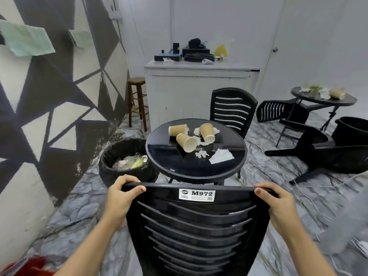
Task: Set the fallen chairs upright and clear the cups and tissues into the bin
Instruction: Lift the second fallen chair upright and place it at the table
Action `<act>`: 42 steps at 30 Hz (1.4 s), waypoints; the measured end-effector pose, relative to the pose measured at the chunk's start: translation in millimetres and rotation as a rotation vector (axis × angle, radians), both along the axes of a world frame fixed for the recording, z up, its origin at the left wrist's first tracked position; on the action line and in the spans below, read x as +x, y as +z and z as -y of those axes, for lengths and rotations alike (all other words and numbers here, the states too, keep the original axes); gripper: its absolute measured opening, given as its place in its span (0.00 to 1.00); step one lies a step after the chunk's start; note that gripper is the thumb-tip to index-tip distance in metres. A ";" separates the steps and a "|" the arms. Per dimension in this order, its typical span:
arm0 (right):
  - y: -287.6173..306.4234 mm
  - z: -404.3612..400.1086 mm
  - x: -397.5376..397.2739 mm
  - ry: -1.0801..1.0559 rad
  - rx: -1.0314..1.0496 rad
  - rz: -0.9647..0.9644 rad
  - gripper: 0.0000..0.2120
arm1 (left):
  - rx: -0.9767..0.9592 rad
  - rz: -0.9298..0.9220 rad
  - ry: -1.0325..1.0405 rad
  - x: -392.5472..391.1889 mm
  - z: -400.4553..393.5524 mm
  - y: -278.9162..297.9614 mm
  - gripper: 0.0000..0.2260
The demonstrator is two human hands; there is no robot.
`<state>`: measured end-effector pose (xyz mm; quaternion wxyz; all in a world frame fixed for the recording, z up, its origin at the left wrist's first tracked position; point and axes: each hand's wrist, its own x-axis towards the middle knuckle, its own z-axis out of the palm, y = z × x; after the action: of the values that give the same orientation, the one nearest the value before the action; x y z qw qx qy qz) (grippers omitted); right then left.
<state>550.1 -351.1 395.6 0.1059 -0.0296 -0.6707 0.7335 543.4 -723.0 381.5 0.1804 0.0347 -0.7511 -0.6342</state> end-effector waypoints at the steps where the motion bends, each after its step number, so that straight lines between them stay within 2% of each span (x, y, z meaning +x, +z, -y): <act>1: -1.8 2.4 -4.3 -0.031 0.002 0.005 0.33 | -0.008 -0.005 -0.042 -15.4 3.7 -1.4 0.08; 5: -18.6 19.8 -9.4 -0.189 0.016 0.024 0.33 | -0.093 -0.016 -0.191 -74.7 15.6 -5.4 0.14; 8: -27.6 44.6 -11.2 -0.232 0.048 0.004 0.32 | -0.090 -0.031 -0.273 -99.7 39.3 -9.6 0.08; 9: -28.1 51.2 -11.8 -0.232 0.077 0.005 0.31 | -0.079 -0.032 -0.294 -104.5 48.7 -11.0 0.09; 12: -25.7 58.5 -12.1 -0.224 0.093 0.018 0.19 | -0.052 -0.011 -0.361 -109.8 65.2 -18.7 0.15; 13: -24.1 58.2 -11.1 -0.215 0.081 0.023 0.19 | -0.044 -0.014 -0.370 -109.5 65.3 -21.9 0.18; 16: -20.1 57.4 -4.0 -0.187 0.097 0.035 0.29 | -0.029 -0.060 -0.336 -102.1 62.9 -27.3 0.16; 20: -21.8 54.8 8.2 -0.131 0.141 0.099 0.35 | 0.003 -0.042 -0.317 -84.1 64.3 -33.8 0.21; 24: -25.1 63.0 18.5 -0.177 -0.001 0.133 0.34 | 0.067 -0.003 -0.293 -86.9 61.5 -29.6 0.21; 29: -34.6 89.4 33.4 -0.294 -0.136 0.116 0.33 | 0.100 -0.019 -0.383 -108.5 71.3 -25.6 0.15; 32: -49.1 114.3 41.5 -0.343 -0.154 0.099 0.34 | 0.078 -0.018 -0.443 -125.7 86.6 -28.5 0.19; 35: -57.4 140.0 38.4 -0.308 -0.087 0.106 0.33 | 0.099 0.022 -0.431 -130.9 121.3 -44.5 0.29; 39: -50.8 156.7 27.4 -0.216 -0.009 0.101 0.30 | 0.156 0.048 -0.397 -114.4 157.7 -67.6 0.30; 42: -49.6 149.7 26.8 -0.149 -0.008 0.104 0.27 | 0.159 0.029 -0.345 -94.3 155.0 -76.3 0.36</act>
<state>577.0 -500.8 346.0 0.1249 -0.1179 -0.6683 0.7238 449.1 -878.0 305.2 0.0550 -0.0712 -0.6960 -0.7124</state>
